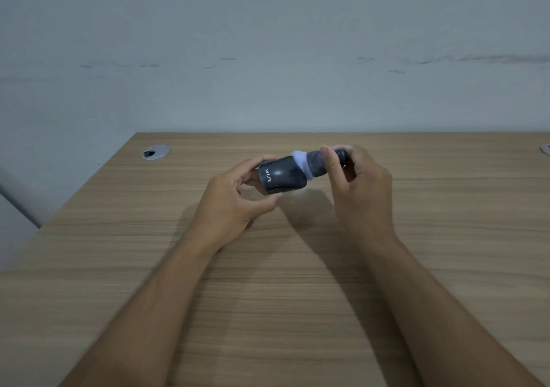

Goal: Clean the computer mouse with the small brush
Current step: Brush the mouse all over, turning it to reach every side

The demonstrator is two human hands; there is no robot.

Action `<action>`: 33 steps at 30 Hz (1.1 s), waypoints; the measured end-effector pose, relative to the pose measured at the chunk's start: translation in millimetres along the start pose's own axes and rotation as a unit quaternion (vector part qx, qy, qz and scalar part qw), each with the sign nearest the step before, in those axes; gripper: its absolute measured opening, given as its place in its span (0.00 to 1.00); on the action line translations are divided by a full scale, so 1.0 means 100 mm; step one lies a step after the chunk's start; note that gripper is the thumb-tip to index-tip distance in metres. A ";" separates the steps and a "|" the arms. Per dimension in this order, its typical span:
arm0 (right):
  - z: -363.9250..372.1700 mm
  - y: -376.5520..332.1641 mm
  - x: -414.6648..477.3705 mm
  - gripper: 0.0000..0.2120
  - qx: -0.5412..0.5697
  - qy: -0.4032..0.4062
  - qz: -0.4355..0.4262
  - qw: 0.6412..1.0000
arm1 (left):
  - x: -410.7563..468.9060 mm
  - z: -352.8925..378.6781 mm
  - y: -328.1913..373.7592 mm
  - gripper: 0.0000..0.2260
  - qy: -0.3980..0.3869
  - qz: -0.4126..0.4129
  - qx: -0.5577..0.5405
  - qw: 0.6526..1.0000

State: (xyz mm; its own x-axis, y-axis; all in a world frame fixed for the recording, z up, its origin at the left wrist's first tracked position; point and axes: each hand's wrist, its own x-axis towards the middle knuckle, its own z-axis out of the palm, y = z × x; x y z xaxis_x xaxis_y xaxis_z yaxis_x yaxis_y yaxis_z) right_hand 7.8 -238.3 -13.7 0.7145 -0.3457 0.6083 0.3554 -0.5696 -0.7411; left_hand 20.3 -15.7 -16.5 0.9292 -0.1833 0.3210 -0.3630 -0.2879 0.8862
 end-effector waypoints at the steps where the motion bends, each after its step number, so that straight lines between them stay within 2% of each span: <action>1: -0.01 -0.03 -0.01 0.10 0.010 -0.006 -0.009 1.000 | 0.00 0.02 -0.01 0.28 -0.004 -0.007 -0.004 1.000; 6: -0.03 -0.12 -0.05 0.09 0.031 -0.081 -0.065 0.994 | 0.00 0.04 -0.03 0.27 0.014 -0.011 -0.013 1.000; 10: -0.01 0.06 0.01 0.11 -0.024 -0.022 -0.018 0.999 | 0.03 0.02 -0.03 0.26 0.022 0.000 -0.030 0.999; 12: -0.02 0.02 0.01 0.12 -0.020 -0.021 -0.015 0.999 | 0.03 0.03 -0.04 0.25 0.027 -0.003 -0.024 0.999; 17: 0.03 -0.20 -0.13 0.08 0.034 -0.113 -0.096 0.988 | 0.03 0.03 -0.03 0.30 0.033 -0.012 -0.010 0.999; 19: 0.05 -0.17 -0.11 0.09 0.013 -0.092 -0.089 0.992 | 0.02 0.01 -0.02 0.30 0.038 -0.003 0.022 0.999; 22: 0.04 -0.12 -0.05 0.09 -0.028 -0.019 -0.077 0.996 | 0.00 0.02 0.00 0.26 0.029 0.016 0.081 0.996; 27: 0.05 -0.22 -0.09 0.08 -0.021 -0.083 -0.163 0.983 | -0.03 0.04 0.09 0.24 0.008 0.037 0.153 0.988; 30: 0.07 -0.16 -0.03 0.09 -0.046 -0.035 -0.123 0.991 | -0.03 0.03 0.10 0.21 0.026 0.033 0.158 0.986; 33: 0.10 -0.19 -0.07 0.08 -0.031 -0.065 -0.146 0.987 | -0.03 0.02 0.11 0.20 0.028 0.054 0.182 0.981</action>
State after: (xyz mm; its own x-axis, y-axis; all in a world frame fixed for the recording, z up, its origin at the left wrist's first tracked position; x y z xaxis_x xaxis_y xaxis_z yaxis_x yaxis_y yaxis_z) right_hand 2.2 -217.4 -7.1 0.6604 -0.0640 0.7482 0.5227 -0.6762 -0.5192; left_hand 13.6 -20.8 -8.1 0.8825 -0.1822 0.4335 -0.4512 -0.5879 0.6714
